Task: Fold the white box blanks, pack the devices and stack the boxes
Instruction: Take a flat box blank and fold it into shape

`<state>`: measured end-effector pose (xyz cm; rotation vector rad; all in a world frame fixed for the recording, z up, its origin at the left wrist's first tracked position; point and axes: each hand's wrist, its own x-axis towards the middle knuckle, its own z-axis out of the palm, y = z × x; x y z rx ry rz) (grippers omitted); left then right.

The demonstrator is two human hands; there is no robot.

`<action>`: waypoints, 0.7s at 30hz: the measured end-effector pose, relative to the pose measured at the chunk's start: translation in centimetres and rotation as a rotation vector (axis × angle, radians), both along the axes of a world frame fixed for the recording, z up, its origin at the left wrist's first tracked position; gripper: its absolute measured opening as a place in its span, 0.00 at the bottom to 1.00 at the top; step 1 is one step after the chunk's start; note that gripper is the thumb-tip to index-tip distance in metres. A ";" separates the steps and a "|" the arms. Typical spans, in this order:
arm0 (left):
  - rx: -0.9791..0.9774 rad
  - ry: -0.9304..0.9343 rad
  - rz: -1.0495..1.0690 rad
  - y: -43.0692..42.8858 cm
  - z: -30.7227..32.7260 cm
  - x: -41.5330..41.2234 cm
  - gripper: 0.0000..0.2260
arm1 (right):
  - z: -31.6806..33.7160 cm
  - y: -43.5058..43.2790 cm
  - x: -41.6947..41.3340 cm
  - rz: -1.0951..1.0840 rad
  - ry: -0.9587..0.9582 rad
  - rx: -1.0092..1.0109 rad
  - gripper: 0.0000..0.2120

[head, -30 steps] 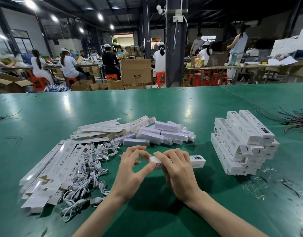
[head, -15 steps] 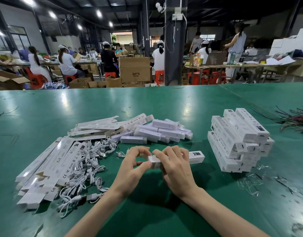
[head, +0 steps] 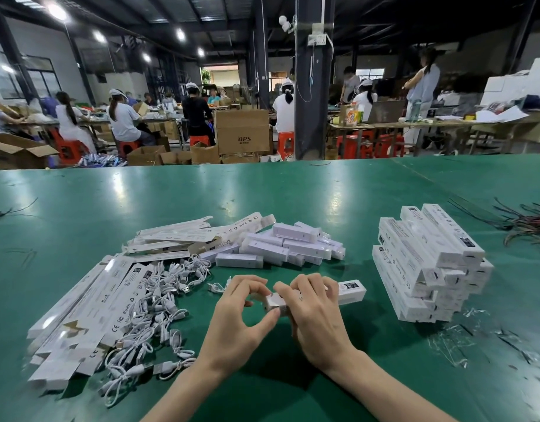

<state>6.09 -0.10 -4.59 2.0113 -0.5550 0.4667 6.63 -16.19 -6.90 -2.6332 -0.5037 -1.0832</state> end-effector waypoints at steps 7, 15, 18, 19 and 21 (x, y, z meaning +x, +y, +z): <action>-0.005 -0.057 0.001 0.5 0.1 0.3 0.12 | 0.3 0.1 -0.1 0.006 -0.022 -0.026 0.18; -0.020 0.001 -0.023 0.5 0.4 -0.1 0.09 | 0.7 -0.3 -0.5 -0.026 -0.074 -0.122 0.15; 0.031 0.004 -0.011 0.8 0.6 -0.1 0.09 | 0.8 -0.3 -0.7 -0.027 -0.071 -0.135 0.20; 0.049 0.014 -0.008 1.0 0.7 0.0 0.08 | 0.8 -0.2 -0.8 -0.026 -0.063 -0.149 0.22; 0.091 0.042 -0.010 1.5 1.0 0.1 0.08 | 0.9 -0.2 -1.0 -0.026 -0.048 -0.191 0.23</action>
